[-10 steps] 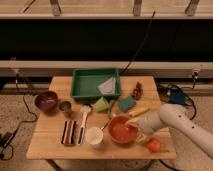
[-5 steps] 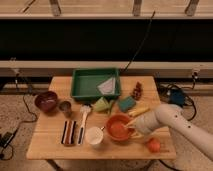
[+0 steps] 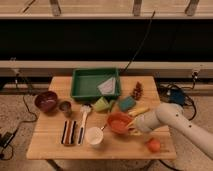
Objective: Stack bowls on top of each other
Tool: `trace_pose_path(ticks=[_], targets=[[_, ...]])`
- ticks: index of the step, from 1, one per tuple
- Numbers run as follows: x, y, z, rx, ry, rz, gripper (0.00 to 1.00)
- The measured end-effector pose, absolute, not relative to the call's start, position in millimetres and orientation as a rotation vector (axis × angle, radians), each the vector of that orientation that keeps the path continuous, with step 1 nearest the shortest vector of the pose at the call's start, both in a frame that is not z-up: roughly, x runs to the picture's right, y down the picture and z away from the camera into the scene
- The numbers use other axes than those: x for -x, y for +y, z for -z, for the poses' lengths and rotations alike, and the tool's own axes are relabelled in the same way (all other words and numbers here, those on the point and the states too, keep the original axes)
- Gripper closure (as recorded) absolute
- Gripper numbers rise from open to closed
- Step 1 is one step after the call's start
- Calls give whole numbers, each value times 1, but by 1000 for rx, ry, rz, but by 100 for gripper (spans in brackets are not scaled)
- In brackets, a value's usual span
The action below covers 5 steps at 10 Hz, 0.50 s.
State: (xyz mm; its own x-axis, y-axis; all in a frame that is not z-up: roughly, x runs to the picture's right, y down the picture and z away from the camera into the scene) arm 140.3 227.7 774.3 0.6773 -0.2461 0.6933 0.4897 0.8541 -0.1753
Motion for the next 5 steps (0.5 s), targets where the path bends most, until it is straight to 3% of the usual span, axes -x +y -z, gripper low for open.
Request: trace_pose_path(ticks=[5], targets=[[-151,165,-734,240,-692,434,100]])
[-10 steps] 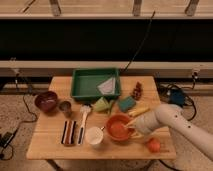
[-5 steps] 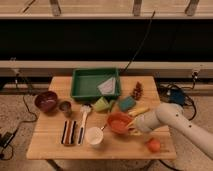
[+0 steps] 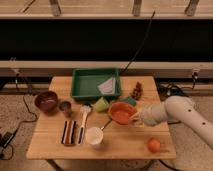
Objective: Stack bowls on top of each other
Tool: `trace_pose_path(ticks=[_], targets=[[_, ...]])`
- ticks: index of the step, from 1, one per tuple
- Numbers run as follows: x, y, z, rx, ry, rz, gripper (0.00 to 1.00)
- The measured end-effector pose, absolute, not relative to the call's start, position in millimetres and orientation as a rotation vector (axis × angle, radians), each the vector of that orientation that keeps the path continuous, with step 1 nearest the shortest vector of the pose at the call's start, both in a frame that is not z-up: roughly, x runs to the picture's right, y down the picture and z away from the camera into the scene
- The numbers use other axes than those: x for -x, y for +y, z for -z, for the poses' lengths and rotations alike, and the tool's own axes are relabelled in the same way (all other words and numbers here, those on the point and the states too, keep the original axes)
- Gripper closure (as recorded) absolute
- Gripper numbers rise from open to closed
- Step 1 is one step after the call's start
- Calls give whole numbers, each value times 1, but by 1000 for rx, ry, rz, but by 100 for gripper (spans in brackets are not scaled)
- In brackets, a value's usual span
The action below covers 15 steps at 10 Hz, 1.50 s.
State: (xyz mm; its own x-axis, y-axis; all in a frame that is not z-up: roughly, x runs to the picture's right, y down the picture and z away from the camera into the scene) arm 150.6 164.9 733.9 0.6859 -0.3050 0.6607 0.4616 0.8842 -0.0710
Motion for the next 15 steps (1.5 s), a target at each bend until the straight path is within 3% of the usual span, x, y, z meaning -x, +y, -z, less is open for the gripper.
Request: trace_pose_path(ticks=[4,11,15], targets=[[-120,123,-722,163,-703,505,100],[-123,121,-725,159,-689,522,100],[-78,69,-750,108,-720,640,100]])
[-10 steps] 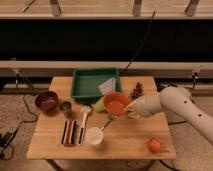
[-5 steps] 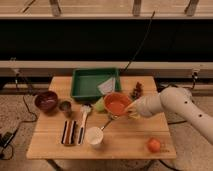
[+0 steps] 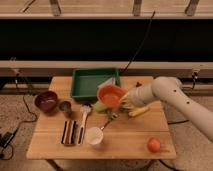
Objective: Stack bowls on top of each other
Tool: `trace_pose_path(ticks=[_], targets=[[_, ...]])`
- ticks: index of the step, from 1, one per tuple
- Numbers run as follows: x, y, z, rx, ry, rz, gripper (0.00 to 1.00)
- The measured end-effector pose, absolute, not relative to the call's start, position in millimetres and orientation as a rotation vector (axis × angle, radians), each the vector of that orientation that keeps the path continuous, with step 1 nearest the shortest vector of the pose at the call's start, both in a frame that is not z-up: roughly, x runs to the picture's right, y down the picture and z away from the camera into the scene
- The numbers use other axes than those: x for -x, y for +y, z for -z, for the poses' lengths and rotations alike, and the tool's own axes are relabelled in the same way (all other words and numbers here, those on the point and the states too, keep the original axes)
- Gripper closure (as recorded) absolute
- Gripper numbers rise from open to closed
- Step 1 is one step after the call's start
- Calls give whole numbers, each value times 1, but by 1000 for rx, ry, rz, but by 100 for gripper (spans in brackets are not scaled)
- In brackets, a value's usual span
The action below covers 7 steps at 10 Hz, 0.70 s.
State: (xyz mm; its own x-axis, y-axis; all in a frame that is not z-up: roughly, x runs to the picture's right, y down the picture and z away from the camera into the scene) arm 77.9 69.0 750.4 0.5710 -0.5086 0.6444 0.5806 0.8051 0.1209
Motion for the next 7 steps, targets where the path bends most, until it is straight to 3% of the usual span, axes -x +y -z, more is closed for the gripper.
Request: trace_pose_path(ticks=[7], targets=[[88,25,-789,70,-849,875,100]])
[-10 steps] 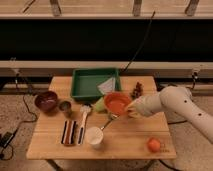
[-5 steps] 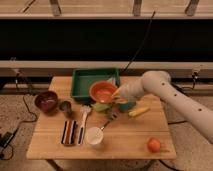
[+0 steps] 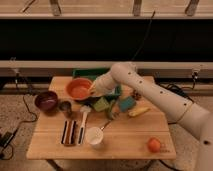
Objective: Stack bowls on top of each other
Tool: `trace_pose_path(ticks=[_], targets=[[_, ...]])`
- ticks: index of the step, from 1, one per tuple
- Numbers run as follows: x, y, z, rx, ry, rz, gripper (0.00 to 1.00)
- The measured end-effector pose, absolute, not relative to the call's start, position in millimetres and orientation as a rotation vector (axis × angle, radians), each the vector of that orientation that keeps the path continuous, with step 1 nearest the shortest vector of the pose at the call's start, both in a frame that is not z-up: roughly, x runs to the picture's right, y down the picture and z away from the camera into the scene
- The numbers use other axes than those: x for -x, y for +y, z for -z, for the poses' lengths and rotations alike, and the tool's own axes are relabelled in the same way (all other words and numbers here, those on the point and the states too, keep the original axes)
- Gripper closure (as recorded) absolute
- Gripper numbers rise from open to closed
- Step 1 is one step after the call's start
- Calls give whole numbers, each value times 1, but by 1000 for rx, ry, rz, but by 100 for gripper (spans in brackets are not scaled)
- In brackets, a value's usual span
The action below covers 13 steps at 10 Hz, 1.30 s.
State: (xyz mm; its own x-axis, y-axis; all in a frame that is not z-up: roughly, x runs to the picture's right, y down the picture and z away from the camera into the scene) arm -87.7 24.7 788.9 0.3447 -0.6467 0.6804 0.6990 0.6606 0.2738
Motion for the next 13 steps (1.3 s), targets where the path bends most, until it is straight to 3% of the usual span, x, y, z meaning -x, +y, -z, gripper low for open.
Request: trace_pose_path(ticks=[9,13], targets=[[225,35,-802,118,-980,1081,100],[252,38,-815,148,-994,1095,100]])
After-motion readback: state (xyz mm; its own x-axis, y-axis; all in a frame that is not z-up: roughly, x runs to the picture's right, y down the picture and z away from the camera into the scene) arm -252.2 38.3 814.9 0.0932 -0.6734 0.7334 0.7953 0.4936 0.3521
